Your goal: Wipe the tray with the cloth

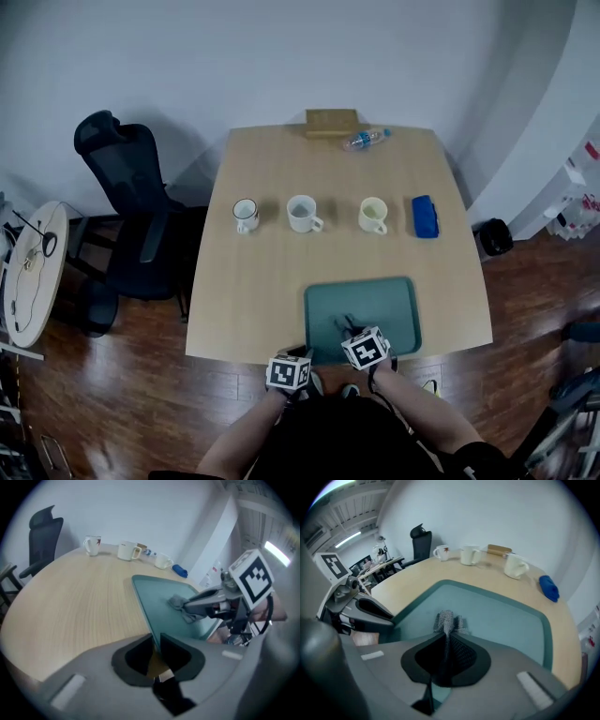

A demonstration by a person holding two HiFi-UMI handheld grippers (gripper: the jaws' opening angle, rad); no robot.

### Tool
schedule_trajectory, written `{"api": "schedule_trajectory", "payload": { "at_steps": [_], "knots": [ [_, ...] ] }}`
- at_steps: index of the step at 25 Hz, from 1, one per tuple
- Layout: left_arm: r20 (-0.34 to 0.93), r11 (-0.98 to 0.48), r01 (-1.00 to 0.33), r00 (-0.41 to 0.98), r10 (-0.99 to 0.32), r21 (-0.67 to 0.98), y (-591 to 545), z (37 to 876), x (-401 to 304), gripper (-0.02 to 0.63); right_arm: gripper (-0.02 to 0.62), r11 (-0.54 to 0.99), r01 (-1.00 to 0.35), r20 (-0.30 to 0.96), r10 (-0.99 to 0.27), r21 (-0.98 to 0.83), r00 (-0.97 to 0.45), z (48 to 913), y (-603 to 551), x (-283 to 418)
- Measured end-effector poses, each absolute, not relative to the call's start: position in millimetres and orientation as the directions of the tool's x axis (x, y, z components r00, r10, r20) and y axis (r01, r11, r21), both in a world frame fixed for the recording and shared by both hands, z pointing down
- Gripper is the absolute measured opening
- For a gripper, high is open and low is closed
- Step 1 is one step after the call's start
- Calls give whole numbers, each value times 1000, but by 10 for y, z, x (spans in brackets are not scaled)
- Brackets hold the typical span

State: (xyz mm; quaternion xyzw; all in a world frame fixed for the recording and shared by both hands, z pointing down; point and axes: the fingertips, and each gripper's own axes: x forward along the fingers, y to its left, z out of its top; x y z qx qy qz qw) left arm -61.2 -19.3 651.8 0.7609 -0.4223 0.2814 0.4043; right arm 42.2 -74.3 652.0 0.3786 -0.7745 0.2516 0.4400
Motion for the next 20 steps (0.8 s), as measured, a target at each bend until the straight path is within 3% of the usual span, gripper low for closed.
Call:
{"api": "schedule_trajectory", "payload": {
  "at_steps": [5, 9, 14, 20],
  "knots": [
    [780, -295, -884, 462, -423, 363, -214, 6559, -617, 55, 26, 345, -939, 889, -429, 0, -158, 6646, -639, 1905],
    [802, -314, -891, 438, -406, 328, -167, 6583, -573, 59, 26, 295, -955, 868, -482, 29, -123, 6633, -616, 2450],
    [815, -321, -900, 413, -406, 296, -255, 6549, -568, 60, 26, 274, -962, 856, -500, 12, -132, 6593, -702, 2212],
    [801, -298, -896, 432, -414, 329, -264, 6518, -583, 57, 26, 386, -913, 852, -427, -131, -302, 6545, -518, 1000]
  ]
}}
